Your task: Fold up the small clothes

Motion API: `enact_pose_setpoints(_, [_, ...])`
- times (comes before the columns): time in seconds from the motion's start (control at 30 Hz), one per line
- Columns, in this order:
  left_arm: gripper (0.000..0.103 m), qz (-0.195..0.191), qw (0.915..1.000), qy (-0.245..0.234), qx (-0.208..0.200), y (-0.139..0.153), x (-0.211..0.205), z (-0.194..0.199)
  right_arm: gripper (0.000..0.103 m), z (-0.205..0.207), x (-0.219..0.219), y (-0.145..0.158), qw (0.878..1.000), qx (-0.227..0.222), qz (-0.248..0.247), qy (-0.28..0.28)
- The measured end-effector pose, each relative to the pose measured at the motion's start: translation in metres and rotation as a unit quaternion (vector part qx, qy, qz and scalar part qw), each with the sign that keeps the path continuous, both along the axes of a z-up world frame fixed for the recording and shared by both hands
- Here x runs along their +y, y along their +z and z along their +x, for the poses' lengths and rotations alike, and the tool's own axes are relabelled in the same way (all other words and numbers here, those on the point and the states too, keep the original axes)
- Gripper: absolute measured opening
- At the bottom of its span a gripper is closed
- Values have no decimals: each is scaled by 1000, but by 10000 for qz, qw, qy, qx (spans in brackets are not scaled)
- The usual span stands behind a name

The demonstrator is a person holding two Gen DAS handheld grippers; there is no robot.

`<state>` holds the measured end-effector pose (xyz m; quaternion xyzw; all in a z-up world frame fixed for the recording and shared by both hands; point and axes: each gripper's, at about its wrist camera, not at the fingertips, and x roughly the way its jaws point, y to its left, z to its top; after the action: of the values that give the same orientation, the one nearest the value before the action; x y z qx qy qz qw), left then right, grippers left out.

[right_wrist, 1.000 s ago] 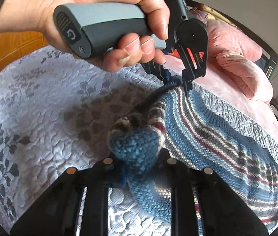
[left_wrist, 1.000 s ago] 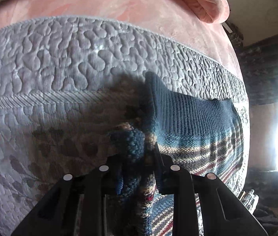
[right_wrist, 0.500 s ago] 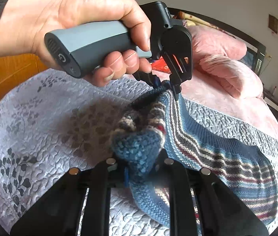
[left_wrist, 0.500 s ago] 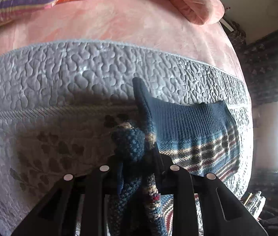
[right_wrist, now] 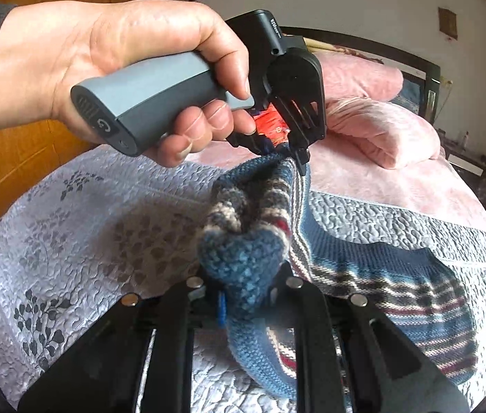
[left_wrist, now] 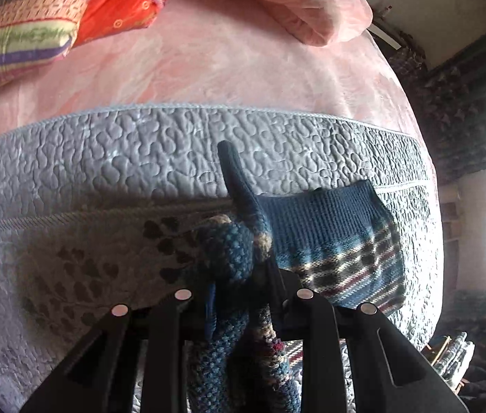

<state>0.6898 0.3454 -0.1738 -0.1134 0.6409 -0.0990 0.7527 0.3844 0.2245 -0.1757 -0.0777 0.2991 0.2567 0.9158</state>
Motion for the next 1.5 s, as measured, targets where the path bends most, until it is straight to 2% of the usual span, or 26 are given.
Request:
enact_pose_setpoints(0.37, [24, 185, 9996, -180, -109, 27, -53, 8, 13, 6, -49, 22, 9988, -34, 329, -363])
enact_pose_setpoints(0.7, [24, 299, 9987, -374, -162, 37, -99, 14, 13, 9, -89, 27, 9958, -10, 615, -673])
enact_pose_setpoints(1.17, [24, 410, 9975, -555, -183, 33, -163, 21, 13, 14, -148, 23, 9899, 88, 890, -1101])
enact_pose_setpoints(1.5, [24, 524, 9962, -668, -168, 20, -210, 24, 13, 17, -185, 14, 9843, 197, 1107, -1358])
